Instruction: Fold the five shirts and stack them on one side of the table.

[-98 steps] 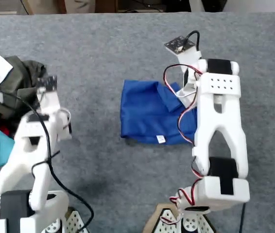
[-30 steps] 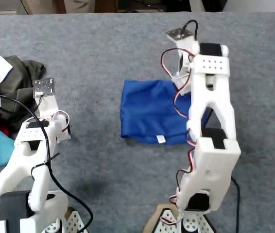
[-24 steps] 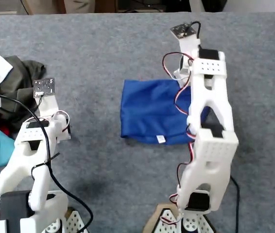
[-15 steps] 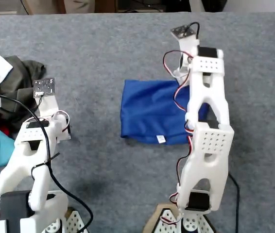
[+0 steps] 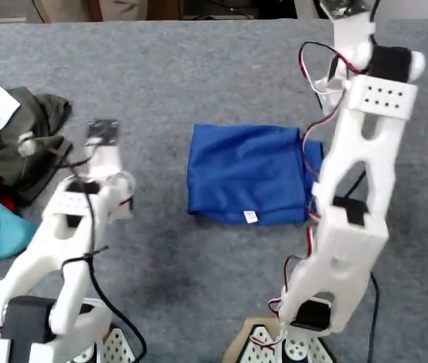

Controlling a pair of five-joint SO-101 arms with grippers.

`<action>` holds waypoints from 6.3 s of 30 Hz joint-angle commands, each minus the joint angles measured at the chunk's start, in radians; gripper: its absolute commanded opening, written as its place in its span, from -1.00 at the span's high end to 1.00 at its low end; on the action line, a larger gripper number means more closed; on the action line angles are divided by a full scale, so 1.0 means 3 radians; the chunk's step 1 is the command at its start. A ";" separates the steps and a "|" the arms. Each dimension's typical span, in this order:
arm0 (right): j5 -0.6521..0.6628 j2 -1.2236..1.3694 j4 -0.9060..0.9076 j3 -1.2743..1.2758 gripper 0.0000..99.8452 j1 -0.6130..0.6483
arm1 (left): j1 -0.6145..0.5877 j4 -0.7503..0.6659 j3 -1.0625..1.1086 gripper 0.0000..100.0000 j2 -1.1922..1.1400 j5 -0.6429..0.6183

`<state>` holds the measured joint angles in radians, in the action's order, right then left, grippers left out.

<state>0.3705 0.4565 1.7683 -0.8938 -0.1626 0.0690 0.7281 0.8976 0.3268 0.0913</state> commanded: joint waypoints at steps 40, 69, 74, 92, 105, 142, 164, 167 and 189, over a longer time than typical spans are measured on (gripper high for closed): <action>0.0573 -0.1747 -0.1734 0.4488 0.99 -0.0325 | 0.1095 0.2291 -0.6777 0.96 -0.4299 -0.0501; 0.0445 0.0371 -0.1565 0.1649 0.99 0.0161 | 0.1545 0.2102 -0.3560 0.96 -0.2279 -0.0706; 0.0455 0.0632 -0.1545 0.1440 0.99 0.0028 | 0.1770 0.0307 -0.1529 0.96 -0.1670 -0.0680; 0.0440 0.0299 -0.0987 0.1010 0.99 0.0100 | 0.1591 0.0946 -0.2404 0.96 -0.1419 -0.0685; 0.0184 -0.0667 -0.0675 0.2089 0.99 0.0432 | 0.0793 0.0465 -0.3764 0.96 -0.2263 -0.0685; 0.0235 -0.1844 -0.1406 0.3936 0.82 -0.0033 | 0.0854 0.3237 -0.7360 0.56 -0.4191 -0.0690; 0.0118 -0.0432 -0.2153 0.3854 0.45 -0.0033 | 0.0829 0.2961 -0.6577 0.46 -0.4708 -0.1427; 0.0123 -0.0391 -0.2030 0.3741 0.45 -0.0008 | 0.0859 0.2982 -0.6577 0.46 -0.4739 -0.1437; 0.0123 -0.0688 -0.1739 0.3644 0.99 -0.0043 | 0.1227 0.3018 -0.7150 0.96 -0.4739 -0.1447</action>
<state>0.4089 0.3399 1.2114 0.2064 -0.1657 0.4281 1.5996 -1.1492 -1.1047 -0.3368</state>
